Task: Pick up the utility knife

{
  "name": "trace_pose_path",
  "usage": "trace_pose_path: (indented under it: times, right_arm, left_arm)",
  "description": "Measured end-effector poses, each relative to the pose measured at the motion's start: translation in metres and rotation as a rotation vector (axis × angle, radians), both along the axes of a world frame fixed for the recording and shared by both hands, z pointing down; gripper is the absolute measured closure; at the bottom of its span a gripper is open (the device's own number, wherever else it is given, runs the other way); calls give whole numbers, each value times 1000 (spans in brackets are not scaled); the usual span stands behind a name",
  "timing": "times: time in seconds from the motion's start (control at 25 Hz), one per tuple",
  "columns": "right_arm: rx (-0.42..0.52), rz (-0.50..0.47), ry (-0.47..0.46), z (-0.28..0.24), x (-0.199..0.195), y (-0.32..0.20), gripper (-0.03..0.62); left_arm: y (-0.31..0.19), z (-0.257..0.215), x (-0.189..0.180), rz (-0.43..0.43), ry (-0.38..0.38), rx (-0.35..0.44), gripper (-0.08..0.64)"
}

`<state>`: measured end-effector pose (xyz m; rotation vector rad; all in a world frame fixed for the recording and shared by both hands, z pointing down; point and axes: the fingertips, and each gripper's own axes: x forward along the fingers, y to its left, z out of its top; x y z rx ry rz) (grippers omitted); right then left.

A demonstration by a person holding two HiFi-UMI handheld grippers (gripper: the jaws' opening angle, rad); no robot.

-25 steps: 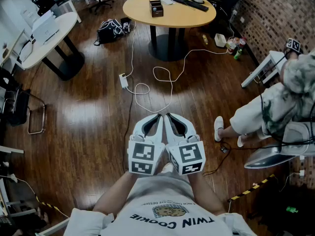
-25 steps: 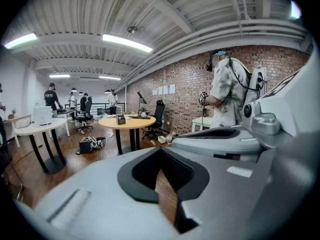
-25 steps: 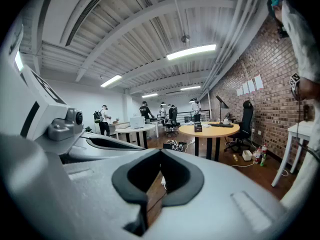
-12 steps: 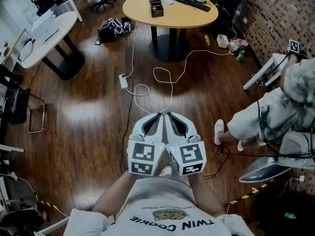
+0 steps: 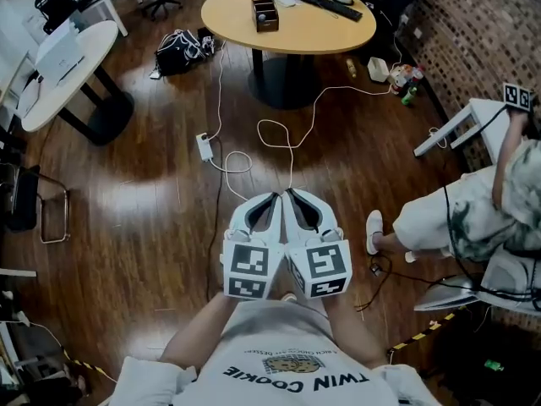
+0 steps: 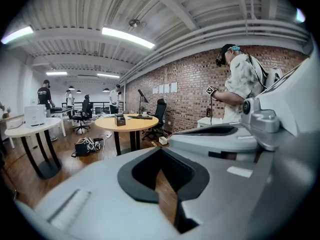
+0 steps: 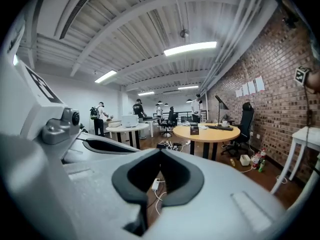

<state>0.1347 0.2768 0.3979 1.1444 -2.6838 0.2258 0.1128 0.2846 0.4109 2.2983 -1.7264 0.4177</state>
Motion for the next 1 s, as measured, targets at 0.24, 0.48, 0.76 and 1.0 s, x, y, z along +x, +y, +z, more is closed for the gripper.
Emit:
trace_pose_path:
  times: [0.24,0.48,0.76,1.0]
  right_arm:
    - [-5,20,22,-5,-47,-43,591]
    - [8,43,40,-14,-97,-75,592]
    - [10,53,77,-8,-143,-97,591]
    - [6,33,90,-5,-170,-113,592]
  left_arm:
    - [-44,-4,-48,30,27,-4,554]
    - [-76,-13,-99,44,58,9,553]
    - [-97,-8,-149,43,93,16,554]
    - [-115,-7,-176,23,105,21,554]
